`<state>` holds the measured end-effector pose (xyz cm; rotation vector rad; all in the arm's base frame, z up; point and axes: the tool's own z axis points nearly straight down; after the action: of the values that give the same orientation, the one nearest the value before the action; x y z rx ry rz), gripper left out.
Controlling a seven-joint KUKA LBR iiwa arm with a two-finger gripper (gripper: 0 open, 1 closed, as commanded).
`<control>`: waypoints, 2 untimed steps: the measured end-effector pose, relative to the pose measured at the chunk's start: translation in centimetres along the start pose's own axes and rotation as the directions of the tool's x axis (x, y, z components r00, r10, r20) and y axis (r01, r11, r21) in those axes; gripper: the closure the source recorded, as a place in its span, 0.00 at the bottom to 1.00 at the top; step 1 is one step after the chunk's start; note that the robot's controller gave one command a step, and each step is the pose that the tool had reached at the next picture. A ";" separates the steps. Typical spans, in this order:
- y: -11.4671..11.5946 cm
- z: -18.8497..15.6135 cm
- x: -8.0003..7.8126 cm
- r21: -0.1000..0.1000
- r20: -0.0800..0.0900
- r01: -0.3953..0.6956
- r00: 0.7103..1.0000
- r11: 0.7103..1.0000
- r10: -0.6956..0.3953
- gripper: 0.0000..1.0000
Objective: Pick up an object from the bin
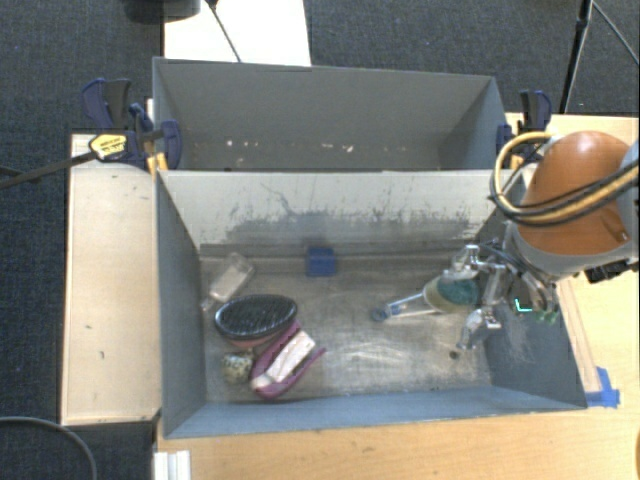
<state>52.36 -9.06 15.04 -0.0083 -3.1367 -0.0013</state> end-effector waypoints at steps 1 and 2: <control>2.2 7.1 -5.7 0.000 0.007 0.182 0.983 0.983 -0.182 0.00; 2.1 6.9 -5.8 0.003 0.010 0.184 0.983 0.983 -0.184 1.00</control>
Offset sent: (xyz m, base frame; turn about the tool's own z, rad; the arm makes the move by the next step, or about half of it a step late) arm 0.0562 0.0209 -0.0700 -0.1838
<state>58.10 -6.96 8.17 0.2828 -3.1343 0.0008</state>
